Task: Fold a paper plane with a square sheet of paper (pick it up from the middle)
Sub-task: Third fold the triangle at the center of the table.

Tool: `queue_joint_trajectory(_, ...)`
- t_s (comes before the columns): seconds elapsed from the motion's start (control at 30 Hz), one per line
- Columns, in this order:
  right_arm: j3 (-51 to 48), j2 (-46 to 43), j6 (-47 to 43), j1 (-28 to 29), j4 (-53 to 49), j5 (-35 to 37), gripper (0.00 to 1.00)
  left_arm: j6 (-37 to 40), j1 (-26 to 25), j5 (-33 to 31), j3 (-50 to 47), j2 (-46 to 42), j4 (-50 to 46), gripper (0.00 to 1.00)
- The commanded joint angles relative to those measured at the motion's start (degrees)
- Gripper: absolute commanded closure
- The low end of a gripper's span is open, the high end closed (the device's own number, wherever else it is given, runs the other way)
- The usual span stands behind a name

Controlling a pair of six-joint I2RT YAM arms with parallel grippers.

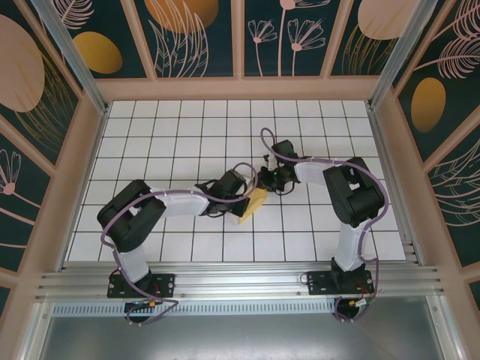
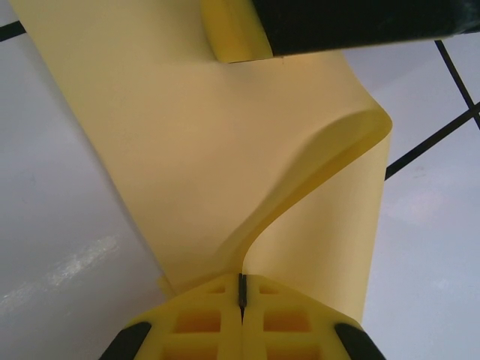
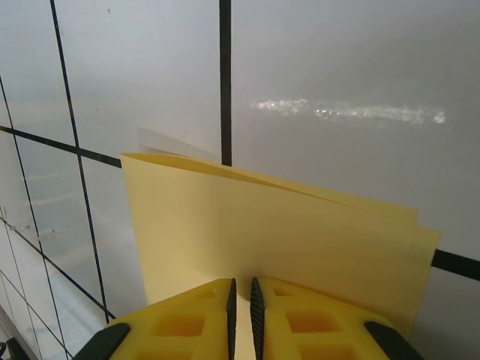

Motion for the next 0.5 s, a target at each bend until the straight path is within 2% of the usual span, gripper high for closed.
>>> queue_joint_trajectory(0.0, -1.65, 2.23, 0.42, -0.09, -0.54, 1.33, 0.82, 0.21, 0.45, 0.66, -0.36, 0.47, -0.22, 0.97)
queue_joint_trajectory(0.27, 0.62, -3.26, 2.04, -0.84, 0.12, 0.21, 0.79, 0.07, 0.43, -0.28, -1.09, 0.57, -0.01, 0.98)
queue_joint_trajectory(0.47, -5.30, -12.95, 5.71, -2.61, 3.75, 0.70, 0.79, 0.92, 0.38, -1.12, -0.74, 0.56, -1.00, 0.98)
